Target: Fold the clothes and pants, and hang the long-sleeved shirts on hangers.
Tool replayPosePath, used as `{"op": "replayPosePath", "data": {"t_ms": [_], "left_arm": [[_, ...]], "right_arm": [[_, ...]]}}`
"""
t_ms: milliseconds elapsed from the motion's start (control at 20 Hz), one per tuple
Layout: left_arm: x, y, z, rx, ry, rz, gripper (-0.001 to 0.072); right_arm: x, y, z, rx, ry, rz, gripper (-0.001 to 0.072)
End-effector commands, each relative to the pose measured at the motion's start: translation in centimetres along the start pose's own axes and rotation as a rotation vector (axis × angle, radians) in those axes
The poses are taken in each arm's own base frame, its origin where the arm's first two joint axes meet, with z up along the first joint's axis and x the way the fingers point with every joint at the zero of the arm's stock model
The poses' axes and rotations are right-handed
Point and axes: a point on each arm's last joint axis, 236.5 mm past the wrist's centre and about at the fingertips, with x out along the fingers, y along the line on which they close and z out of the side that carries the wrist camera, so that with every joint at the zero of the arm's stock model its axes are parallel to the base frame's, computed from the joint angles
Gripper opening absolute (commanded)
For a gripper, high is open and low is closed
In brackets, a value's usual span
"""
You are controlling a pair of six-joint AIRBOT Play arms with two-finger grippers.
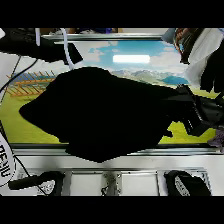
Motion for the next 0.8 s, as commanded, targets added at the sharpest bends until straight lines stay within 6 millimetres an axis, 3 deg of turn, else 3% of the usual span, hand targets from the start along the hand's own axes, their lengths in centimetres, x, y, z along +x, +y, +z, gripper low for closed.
{"op": "replayPosePath", "data": {"t_ms": [0,150,400,450,500,550,750], "left_arm": [[-3.7,-0.3,3.9,-0.075,-0.194,-0.076,0.0706],[-6.9,0.3,5.0,-0.127,-0.274,-0.121,0.0706],[-12.5,3.2,5.9,-0.151,-0.405,-0.017,0.0668],[-13.5,3.3,5.9,-0.15,-0.424,-0.001,0.0589],[-14.4,3.2,5.9,-0.146,-0.439,0.01,0.0282],[-15.2,3.0,5.9,-0.136,-0.455,0.019,0.0026],[-16.6,1.2,6.2,-0.097,-0.492,0.014,0.0021]], "right_arm": [[0.0,-0.6,0.6,0.006,-0.025,-0.018,0.0016],[-0.1,-1.6,1.2,0.005,-0.053,-0.062,0.0016],[-1.0,-4.9,3.5,-0.084,-0.131,-0.215,0.0016],[-1.7,-5.8,4.5,-0.123,-0.154,-0.266,0.0016],[-2.8,-6.8,5.8,-0.165,-0.184,-0.332,0.0016],[-4.0,-7.5,6.9,-0.217,-0.208,-0.401,0.0016],[-11.9,-10.3,9.9,-0.47,-0.176,-0.84,0.0016]]}}
